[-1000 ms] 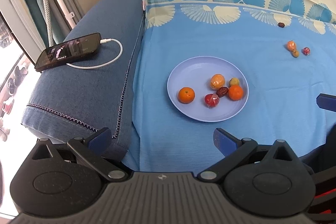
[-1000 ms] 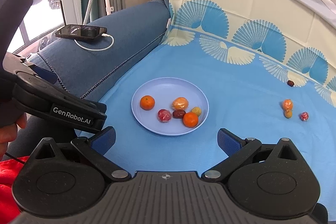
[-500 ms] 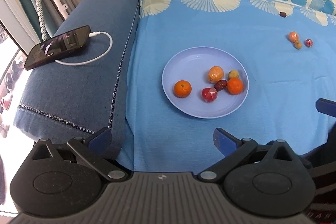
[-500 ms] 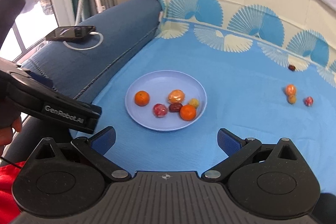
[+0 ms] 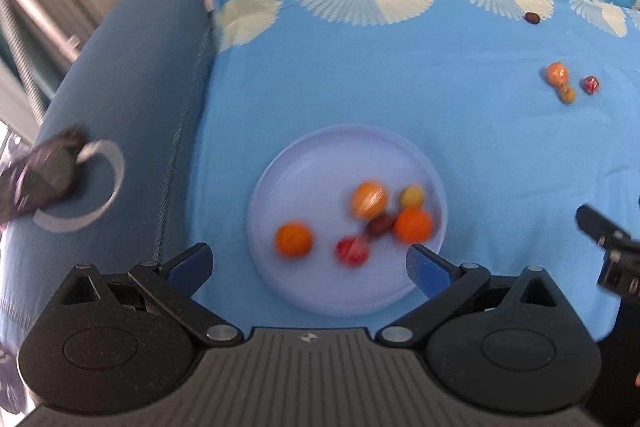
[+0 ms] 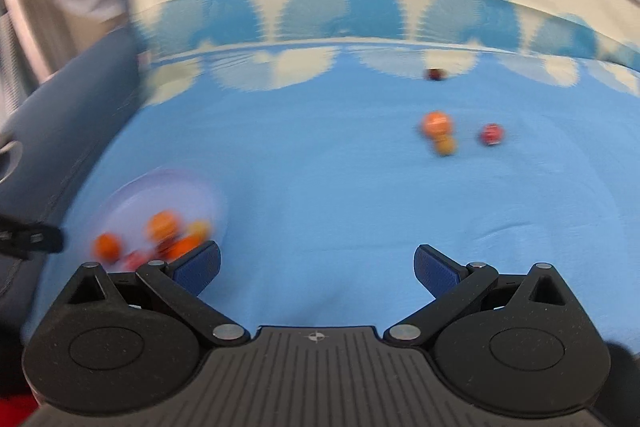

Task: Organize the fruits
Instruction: 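Move both tools toward the remaining wrapped fruits, then grasp a wrapped orange fruit with the left tool while the right tool grasps a wrapped red fruit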

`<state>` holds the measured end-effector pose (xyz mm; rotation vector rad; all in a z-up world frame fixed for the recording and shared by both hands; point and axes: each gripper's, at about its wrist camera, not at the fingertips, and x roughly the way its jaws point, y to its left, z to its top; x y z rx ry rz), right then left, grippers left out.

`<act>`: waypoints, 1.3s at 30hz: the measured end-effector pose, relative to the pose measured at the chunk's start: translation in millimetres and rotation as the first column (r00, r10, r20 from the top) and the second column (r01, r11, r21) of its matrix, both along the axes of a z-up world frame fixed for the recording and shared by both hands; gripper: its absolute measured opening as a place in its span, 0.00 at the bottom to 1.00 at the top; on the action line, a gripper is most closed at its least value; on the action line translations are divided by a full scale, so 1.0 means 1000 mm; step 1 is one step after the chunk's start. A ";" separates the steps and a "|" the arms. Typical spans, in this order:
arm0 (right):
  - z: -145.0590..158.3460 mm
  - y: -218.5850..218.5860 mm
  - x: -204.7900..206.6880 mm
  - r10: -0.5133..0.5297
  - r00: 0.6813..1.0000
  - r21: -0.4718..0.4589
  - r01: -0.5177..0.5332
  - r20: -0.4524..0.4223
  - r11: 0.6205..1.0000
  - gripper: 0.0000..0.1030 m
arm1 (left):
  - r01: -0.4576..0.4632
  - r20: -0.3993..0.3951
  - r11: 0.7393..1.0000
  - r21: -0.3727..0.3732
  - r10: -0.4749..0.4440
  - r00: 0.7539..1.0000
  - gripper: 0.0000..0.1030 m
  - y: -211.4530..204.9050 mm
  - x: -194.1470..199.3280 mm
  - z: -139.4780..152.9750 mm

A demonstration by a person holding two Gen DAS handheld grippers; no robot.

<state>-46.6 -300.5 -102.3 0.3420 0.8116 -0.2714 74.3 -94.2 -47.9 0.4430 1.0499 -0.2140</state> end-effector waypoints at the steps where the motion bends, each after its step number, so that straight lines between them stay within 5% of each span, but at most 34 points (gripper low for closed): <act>1: -0.005 -0.015 0.004 -0.037 0.999 -0.021 0.037 0.004 0.999 0.99 | 0.011 -0.001 1.000 -0.003 -0.011 1.000 1.00 -0.011 0.006 -0.001; 10: -0.070 -0.150 0.059 -0.271 0.962 -0.218 0.268 0.015 0.939 0.99 | 0.170 -0.030 0.980 -0.101 -0.173 0.984 1.00 -0.163 0.078 -0.030; 16: -0.130 -0.211 0.095 -0.220 0.975 -0.221 0.222 0.032 0.950 0.96 | 0.254 -0.131 0.946 -0.199 -0.282 0.950 1.00 -0.282 0.122 -0.071; 21: -0.157 -0.223 0.112 -0.155 0.987 -0.189 0.159 0.037 0.969 0.95 | 0.300 -0.227 0.937 -0.180 -0.336 0.914 1.00 -0.357 0.143 -0.121; 24: -0.160 -0.218 0.117 -0.143 0.990 -0.217 0.144 0.021 0.965 0.96 | 0.318 -0.291 0.938 -0.138 -0.345 0.892 1.00 -0.380 0.147 -0.152; 26: -0.160 -0.221 0.116 -0.146 0.989 -0.201 0.148 0.026 0.968 0.96 | 0.308 -0.291 0.948 -0.077 -0.317 0.903 1.00 -0.382 0.150 -0.167; 34: -0.158 -0.213 0.118 -0.142 0.990 -0.253 0.141 0.016 0.957 0.95 | 0.273 -0.295 0.956 -0.108 -0.294 0.909 1.00 -0.373 0.159 -0.169; 36: -0.156 -0.210 0.119 -0.117 0.993 -0.262 0.119 0.022 0.958 0.88 | 0.254 -0.292 0.962 -0.096 -0.272 0.917 0.99 -0.372 0.162 -0.166; 37: -0.156 -0.208 0.119 -0.100 0.995 -0.260 0.104 0.029 0.960 0.73 | 0.257 -0.288 0.962 -0.090 -0.272 0.918 0.96 -0.373 0.160 -0.166; 38: -0.154 -0.207 0.119 -0.065 0.997 -0.238 0.073 0.041 0.969 0.46 | 0.271 -0.277 0.959 -0.081 -0.283 0.918 0.94 -0.374 0.158 -0.166; 39: -0.153 -0.207 0.119 -0.046 0.998 -0.212 0.056 0.050 0.976 0.36 | 0.294 -0.266 0.952 -0.086 -0.307 0.914 0.82 -0.374 0.154 -0.162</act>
